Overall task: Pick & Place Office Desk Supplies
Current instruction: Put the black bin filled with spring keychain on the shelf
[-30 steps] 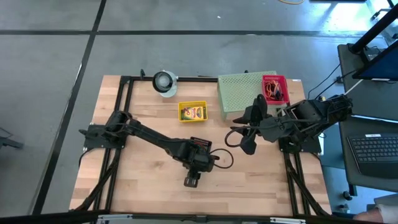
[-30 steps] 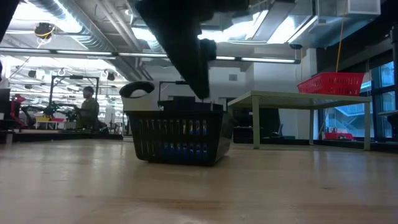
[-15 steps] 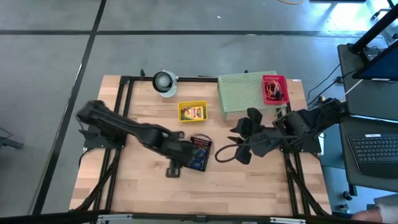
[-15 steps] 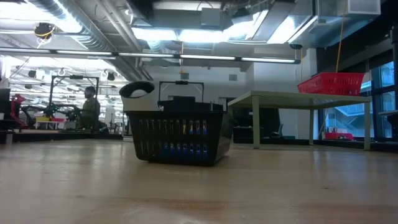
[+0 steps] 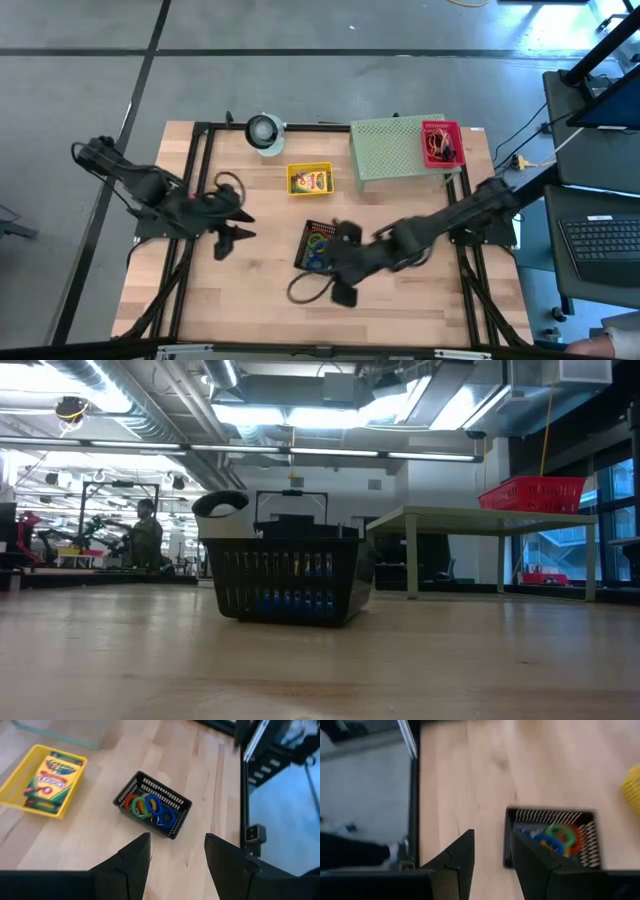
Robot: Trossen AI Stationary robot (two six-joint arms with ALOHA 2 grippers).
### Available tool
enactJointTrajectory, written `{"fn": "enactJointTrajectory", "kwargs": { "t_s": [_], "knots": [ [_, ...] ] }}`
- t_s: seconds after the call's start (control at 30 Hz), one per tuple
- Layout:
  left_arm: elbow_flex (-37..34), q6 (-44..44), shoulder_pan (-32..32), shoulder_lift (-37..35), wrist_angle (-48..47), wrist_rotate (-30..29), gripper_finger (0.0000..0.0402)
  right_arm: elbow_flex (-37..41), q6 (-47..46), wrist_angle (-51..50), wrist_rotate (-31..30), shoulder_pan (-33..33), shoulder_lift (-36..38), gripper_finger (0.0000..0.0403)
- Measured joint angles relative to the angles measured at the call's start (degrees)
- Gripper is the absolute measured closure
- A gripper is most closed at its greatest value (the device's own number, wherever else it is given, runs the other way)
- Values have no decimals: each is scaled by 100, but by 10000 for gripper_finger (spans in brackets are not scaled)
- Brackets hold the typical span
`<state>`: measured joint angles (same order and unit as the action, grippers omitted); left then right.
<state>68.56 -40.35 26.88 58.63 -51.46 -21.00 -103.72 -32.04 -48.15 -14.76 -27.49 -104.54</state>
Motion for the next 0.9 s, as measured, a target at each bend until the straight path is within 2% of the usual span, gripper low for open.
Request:
{"fn": "enactJointTrajectory", "kwargs": {
  "t_s": [0.17,0.33,0.57,0.77,0.9],
  "knots": [
    [-426,-347,302,-625,41,-526,219,2,-183,38,397,2,-786,277],
    [-537,-303,417,-797,27,-812,219,2,-199,64,530,33,-1239,277],
    [-536,-9,421,-761,24,-883,219,2,-189,147,816,192,-1542,257],
    [-536,59,421,-784,7,-908,219,-3,-199,243,793,337,-1673,222],
    [-536,148,421,-902,-13,-995,219,-1,-183,261,578,398,-1798,214]
  ]
}}
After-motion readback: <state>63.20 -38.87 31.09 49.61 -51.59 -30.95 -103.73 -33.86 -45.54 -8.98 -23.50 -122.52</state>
